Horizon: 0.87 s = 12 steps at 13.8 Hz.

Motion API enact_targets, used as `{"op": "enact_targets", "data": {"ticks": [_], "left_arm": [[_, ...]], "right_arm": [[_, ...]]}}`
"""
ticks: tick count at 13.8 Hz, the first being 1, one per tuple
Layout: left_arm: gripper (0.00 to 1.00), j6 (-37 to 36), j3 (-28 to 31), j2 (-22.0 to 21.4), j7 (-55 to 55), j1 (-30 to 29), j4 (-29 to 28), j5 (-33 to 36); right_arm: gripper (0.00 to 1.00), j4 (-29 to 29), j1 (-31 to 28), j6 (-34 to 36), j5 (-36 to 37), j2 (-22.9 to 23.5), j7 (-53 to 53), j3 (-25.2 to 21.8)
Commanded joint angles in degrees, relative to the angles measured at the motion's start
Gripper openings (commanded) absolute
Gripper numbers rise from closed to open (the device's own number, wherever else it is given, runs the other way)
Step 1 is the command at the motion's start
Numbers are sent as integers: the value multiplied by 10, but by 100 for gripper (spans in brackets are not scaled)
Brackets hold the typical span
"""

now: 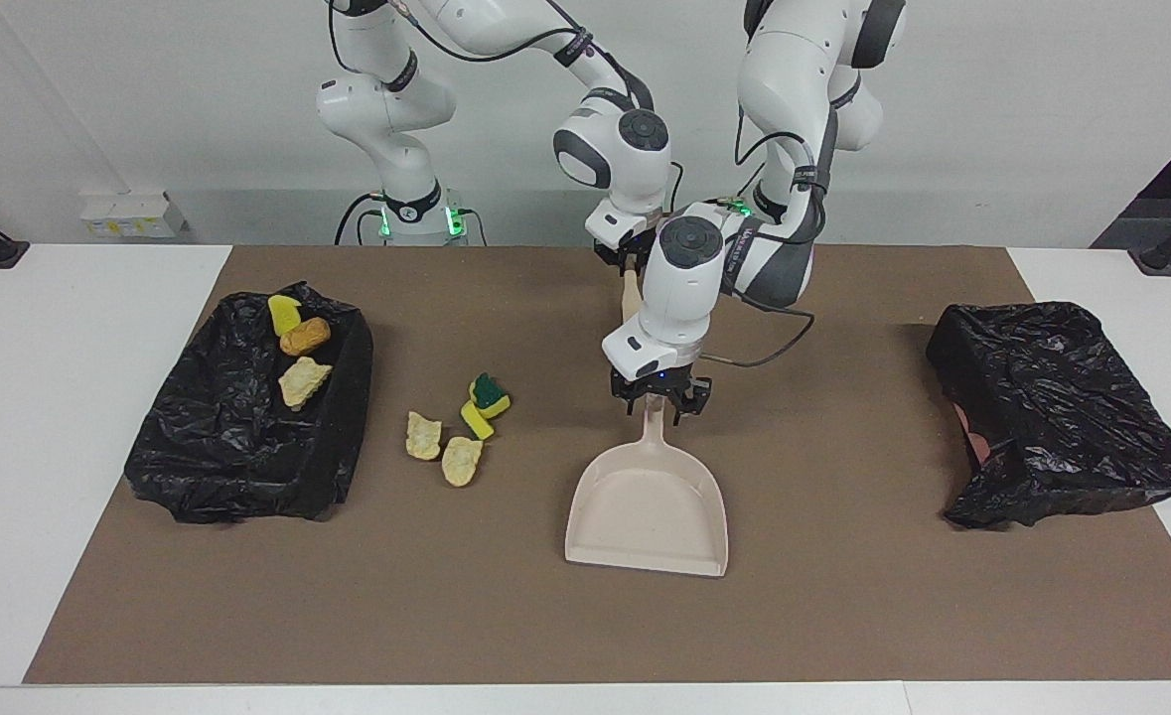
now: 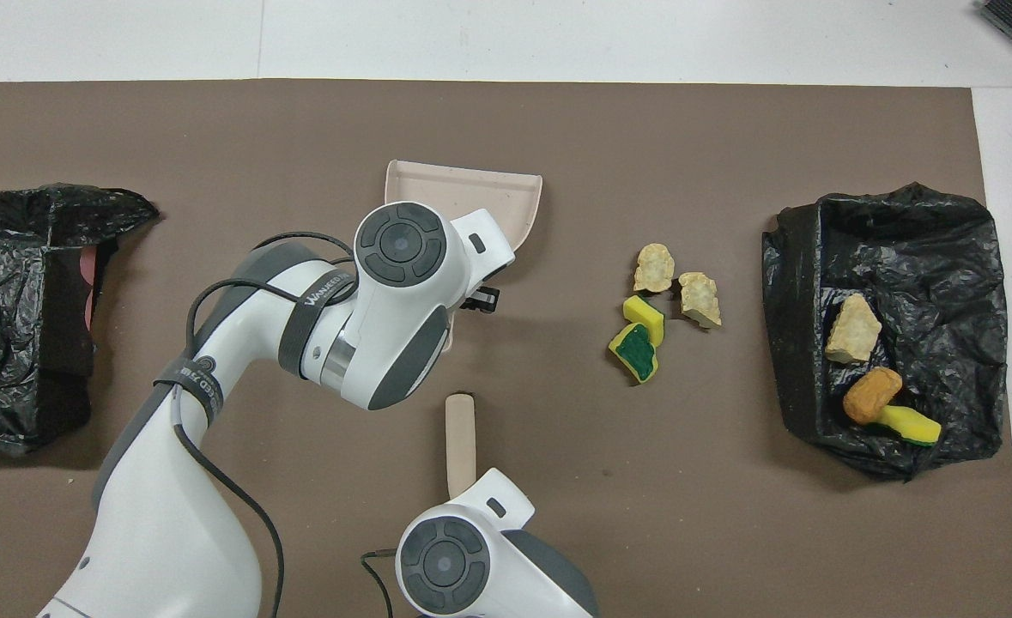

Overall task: Sweep and dump trash in bin
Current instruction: 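Grasp the dustpan with the left gripper while the right gripper lifts the brush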

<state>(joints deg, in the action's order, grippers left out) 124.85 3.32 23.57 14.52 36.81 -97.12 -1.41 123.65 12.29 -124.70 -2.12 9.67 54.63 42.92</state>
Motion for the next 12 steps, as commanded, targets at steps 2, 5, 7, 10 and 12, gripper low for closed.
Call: {"op": "enact_targets", "data": {"ticks": [2,5,7,10,12], "left_arm": [[56,-16,5,2,16,5,-3,-1],[24,-23,5,1,31,5,-2,-1],[0,-24,5,-3,25,4,-2,-1],[0,-42,10,-17,22,-16,-1,0],[0,-56,10,-40,-34,-44,-3,4]], "right_arm": [[0,-19,-22,74,-15,-35,-38,0],[0,-16,-28,185,-17,-106,-110,-41],[0,-10,-29,240,-38,-149,-181,-98],[0,-9,-38,256,-20,-167,-215,-178],[0,-9,-52,234,32,-151,-239,-212]]}}
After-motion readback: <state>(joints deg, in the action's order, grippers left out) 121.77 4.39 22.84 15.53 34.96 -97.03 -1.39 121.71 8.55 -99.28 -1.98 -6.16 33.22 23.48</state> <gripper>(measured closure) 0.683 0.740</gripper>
